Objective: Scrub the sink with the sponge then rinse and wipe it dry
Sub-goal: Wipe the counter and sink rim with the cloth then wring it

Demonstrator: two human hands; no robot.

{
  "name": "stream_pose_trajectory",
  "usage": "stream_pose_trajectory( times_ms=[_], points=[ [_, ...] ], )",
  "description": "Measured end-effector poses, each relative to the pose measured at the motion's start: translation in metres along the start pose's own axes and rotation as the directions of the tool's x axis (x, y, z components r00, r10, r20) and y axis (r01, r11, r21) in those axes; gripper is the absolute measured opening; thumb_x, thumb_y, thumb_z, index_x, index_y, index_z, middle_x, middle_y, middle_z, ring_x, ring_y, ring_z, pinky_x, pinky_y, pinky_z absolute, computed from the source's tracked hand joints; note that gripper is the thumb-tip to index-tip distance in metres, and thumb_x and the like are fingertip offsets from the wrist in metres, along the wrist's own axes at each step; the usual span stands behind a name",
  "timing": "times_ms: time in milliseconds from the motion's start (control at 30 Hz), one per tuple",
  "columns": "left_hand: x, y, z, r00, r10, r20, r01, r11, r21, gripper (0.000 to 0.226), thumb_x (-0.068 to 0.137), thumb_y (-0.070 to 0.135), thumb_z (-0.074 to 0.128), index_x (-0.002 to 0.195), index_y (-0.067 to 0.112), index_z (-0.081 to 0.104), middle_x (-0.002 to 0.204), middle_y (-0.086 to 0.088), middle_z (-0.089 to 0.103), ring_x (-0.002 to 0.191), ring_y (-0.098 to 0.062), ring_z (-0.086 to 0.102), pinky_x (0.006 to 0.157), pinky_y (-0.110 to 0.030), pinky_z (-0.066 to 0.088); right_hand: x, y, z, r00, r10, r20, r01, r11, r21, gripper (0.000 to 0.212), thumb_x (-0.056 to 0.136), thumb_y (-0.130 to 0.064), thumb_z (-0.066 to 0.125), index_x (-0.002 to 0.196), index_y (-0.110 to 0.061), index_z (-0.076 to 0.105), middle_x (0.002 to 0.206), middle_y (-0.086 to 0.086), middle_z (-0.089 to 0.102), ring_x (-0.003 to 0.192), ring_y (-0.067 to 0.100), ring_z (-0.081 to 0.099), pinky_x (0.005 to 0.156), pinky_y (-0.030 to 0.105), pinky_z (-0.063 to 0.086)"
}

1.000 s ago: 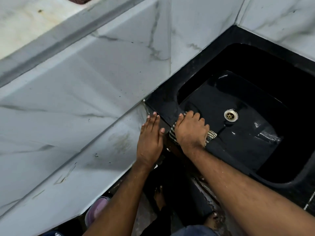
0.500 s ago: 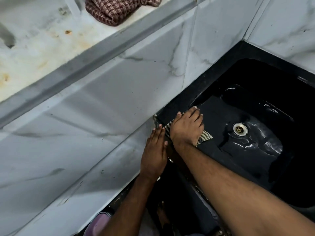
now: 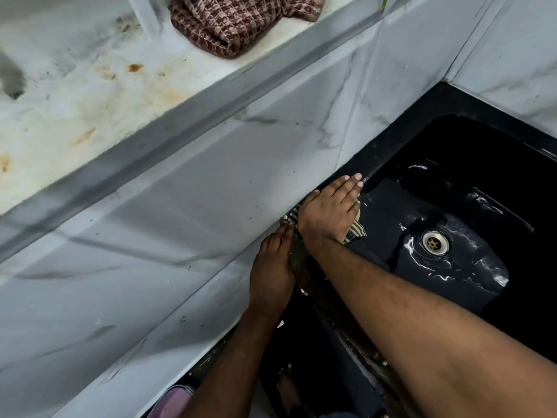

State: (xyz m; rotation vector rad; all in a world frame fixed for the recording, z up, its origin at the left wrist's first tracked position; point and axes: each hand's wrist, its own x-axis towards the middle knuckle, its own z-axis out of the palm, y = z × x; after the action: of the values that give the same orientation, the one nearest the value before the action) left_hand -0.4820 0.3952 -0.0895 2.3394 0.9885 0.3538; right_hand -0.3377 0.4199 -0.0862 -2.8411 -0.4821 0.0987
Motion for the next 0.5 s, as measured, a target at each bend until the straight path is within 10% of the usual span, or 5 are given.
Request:
stream_pose_trajectory(
  times_ms=[200,500],
  points=[
    [0.003,0.020,-0.023,0.996,-0.023,0.083,0.012,0.991,0.131,0.092,0.072,0.042,0.003,0.154,0.016,0.037,0.155,-0.006,0.039,0.137,-0.028,0.040,0.103,-0.041,0.044,0.002,0.000,-0.004,0.999,-0.033,0.040,0.030,0.997,0.071,0.068,0.097,-0.031,0.026,0.156,0.001,0.008,0.164,0.020,-0.001,0.152,0.032,0.000,0.122,0.048,0.010],
    [-0.004,0.020,-0.014,0.992,0.121,0.021,-0.122,0.991,0.060,0.051,0.096,0.020,0.040,0.145,0.009,0.049,0.151,-0.012,0.048,0.141,-0.027,0.043,0.114,-0.039,0.040,-0.050,0.052,-0.022,0.943,-0.326,0.064,0.323,0.944,0.064,0.061,0.099,-0.039,0.036,0.154,-0.016,0.027,0.162,0.005,0.023,0.150,0.024,0.015,0.122,0.045,0.011]
  ],
)
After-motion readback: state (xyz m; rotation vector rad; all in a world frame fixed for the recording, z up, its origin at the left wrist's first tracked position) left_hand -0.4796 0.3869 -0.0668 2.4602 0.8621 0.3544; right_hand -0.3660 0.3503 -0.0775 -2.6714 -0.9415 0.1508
